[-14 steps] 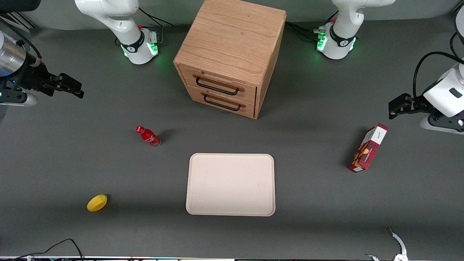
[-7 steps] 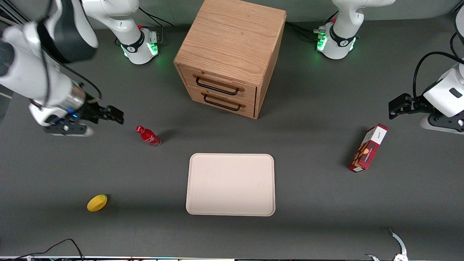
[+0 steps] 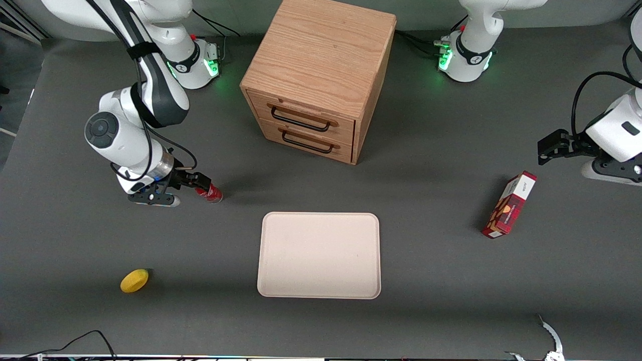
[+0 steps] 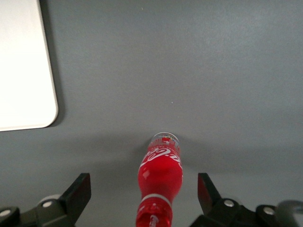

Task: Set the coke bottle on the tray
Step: 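Close the right gripper around the bottle's body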

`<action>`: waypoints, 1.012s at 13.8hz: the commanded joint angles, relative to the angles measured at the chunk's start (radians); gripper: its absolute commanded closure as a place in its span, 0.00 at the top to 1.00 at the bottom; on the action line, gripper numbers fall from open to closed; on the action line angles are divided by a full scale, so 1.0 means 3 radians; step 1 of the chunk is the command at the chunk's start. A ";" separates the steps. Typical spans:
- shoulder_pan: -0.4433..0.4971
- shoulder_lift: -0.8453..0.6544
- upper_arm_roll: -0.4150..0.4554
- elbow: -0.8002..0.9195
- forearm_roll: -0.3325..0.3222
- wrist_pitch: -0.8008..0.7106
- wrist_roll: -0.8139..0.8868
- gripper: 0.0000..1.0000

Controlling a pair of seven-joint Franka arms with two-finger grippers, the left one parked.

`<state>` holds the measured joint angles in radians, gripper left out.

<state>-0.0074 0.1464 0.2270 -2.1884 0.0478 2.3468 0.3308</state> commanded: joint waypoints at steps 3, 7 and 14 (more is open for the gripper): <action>0.0004 -0.0145 0.0000 -0.0201 -0.0057 0.0067 0.0125 0.98; 0.0009 -0.0222 0.0005 -0.0242 -0.0062 0.0047 0.0125 0.56; 0.0004 -0.0243 0.0056 -0.0227 -0.0062 0.0016 0.0120 0.00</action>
<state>-0.0073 0.1017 0.2337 -2.2395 0.0428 2.3514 0.3374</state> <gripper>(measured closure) 0.687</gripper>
